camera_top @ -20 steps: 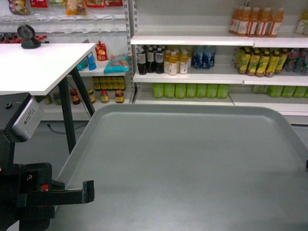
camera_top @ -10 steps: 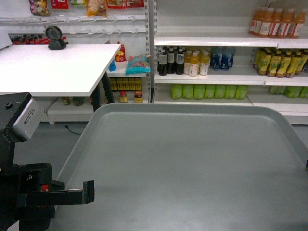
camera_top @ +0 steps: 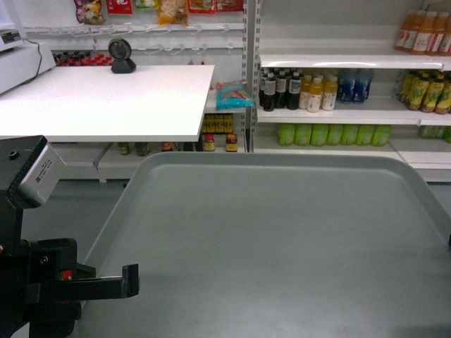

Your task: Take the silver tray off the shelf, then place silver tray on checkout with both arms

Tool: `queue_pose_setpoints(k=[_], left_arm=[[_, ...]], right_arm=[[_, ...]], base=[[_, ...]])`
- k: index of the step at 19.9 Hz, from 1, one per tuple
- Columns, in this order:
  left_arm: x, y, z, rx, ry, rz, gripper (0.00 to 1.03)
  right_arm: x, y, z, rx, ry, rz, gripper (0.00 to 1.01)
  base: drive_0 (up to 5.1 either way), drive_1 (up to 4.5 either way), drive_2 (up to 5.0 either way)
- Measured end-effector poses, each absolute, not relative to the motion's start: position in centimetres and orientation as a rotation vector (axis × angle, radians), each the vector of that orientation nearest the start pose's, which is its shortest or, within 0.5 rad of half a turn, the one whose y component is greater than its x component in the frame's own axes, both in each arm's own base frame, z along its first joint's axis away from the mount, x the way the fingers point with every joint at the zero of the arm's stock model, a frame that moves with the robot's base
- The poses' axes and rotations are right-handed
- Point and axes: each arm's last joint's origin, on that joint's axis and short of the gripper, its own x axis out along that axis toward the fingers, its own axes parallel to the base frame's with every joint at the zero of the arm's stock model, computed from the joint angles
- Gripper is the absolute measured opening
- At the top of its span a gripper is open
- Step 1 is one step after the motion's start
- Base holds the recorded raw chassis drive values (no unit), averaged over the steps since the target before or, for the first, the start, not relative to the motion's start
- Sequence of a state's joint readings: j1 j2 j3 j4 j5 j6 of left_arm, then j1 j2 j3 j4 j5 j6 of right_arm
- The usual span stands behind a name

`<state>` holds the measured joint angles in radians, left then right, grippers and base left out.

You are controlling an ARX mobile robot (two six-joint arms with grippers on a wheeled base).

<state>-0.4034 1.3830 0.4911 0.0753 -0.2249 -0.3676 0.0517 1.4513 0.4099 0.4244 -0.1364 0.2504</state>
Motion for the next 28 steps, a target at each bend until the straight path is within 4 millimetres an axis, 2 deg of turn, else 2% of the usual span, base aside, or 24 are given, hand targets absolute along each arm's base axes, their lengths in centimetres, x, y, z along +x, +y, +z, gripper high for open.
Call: queue_pose_setpoints(k=[25, 28], left_arm=[[22.04, -8.70, 13.96, -0.094, 0.796, -0.022, 0.03], [22.06, -8.66, 13.97, -0.094, 0.795, -0.019, 0.03]], right_arm=[[24.20, 1.65, 12.84, 0.268, 0.640, 0.103, 0.03], [24.22, 1.68, 12.87, 0.268, 0.637, 0.105, 0.03]], base=[[-5.1, 2.40, 2.4], [0.0, 0.00, 0.0]])
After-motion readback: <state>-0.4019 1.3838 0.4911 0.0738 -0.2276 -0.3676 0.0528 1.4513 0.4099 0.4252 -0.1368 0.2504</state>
